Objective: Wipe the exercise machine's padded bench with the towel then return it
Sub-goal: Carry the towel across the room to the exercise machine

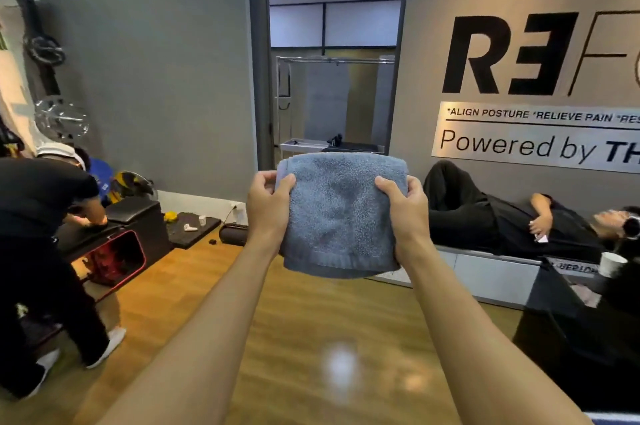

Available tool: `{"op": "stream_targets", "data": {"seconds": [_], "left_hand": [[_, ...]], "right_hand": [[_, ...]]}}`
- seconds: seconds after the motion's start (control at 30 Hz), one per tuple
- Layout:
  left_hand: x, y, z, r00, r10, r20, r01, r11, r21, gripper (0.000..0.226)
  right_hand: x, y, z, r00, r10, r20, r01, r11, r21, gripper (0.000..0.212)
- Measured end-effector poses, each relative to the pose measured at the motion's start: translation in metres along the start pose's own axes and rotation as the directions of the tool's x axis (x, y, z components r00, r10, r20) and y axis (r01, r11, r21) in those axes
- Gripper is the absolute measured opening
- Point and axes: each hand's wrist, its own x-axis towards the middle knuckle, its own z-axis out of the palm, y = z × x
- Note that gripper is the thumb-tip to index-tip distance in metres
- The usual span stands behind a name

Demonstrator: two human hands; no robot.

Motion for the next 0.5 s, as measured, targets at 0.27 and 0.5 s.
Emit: {"op": "stream_targets", "data": {"seconds": [0.27, 0.5], "left_hand": [[0.21, -0.091, 0.098, 0.999, -0.008, 0.041, 0.008, 1.0, 0.003, 0.017], [0.4, -0.193, 0.192, 0.999, -0.005, 0.032, 0.004, 0.999, 0.031, 0.019]], "right_hand": [[0.207, 0.079, 0.075, 0.998, -0.037, -0.045, 0.036, 0.999, -0.025, 0.03], [0.415, 0.188, 0.143, 0.998, -0.026, -0.062, 0.026, 1.0, 0.001, 0.028]]}}
